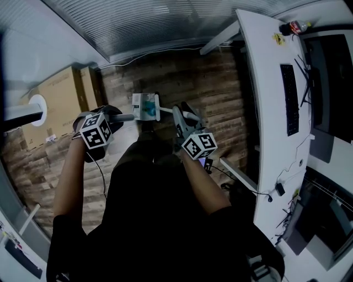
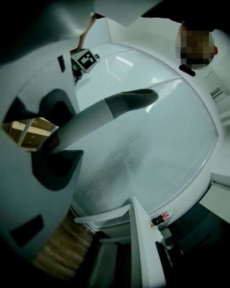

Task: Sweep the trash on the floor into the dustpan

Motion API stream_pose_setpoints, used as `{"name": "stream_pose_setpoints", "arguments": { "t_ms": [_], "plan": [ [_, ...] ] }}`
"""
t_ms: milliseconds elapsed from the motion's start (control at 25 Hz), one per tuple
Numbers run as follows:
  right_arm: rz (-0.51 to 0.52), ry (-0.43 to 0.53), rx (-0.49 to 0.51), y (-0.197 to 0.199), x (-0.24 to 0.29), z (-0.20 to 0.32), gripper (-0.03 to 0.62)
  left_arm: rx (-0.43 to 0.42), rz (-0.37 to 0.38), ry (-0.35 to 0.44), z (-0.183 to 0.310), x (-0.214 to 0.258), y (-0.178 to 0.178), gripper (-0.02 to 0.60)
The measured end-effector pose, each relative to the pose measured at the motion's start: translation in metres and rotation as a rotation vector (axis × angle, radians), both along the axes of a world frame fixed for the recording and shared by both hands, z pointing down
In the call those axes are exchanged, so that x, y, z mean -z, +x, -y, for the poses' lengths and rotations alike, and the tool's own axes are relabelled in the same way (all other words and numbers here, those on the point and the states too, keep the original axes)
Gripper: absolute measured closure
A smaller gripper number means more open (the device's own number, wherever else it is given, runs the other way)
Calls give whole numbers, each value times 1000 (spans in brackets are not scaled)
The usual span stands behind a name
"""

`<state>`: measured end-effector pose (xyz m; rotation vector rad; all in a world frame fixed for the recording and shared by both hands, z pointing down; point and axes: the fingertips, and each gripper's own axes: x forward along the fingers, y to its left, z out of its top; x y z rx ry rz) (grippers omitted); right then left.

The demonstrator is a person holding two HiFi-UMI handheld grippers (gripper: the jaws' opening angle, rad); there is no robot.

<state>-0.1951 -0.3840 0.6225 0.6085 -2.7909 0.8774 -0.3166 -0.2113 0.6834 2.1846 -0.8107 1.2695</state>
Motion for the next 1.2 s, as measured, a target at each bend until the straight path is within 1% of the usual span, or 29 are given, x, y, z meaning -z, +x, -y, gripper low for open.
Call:
{"name": "stream_pose_setpoints", "arguments": {
  "t_ms": [80,200,280,440,640,840,880,960,1000,1200],
  "plan": [
    [16,-25,8,-5,0,-7,457,6,-4,2,0,0,1,472],
    [31,-19,54,-13,7,-15,453,15,-9,4,-1,-1,2,474],
    [44,-35,63,-13,11,-14,451,19,-7,5,-1,-2,2,474],
    [65,-79,-18,7,10,6,454,34,-8,9,-2,-2,3,476],
    [68,-2,-78,34,37,42,465,52,3,15,-3,-3,0,476],
    [77,86,-114,54,83,75,474,73,31,23,-4,-5,-3,477],
    [77,104,-117,58,92,79,476,79,36,28,-5,-4,-4,474],
    [77,139,-117,65,111,85,482,99,39,42,-5,1,-7,437],
    [79,156,-114,68,121,88,484,110,37,50,-5,6,-9,428],
    [112,254,-75,83,165,90,487,152,32,119,-4,45,-11,421]
  ]
}}
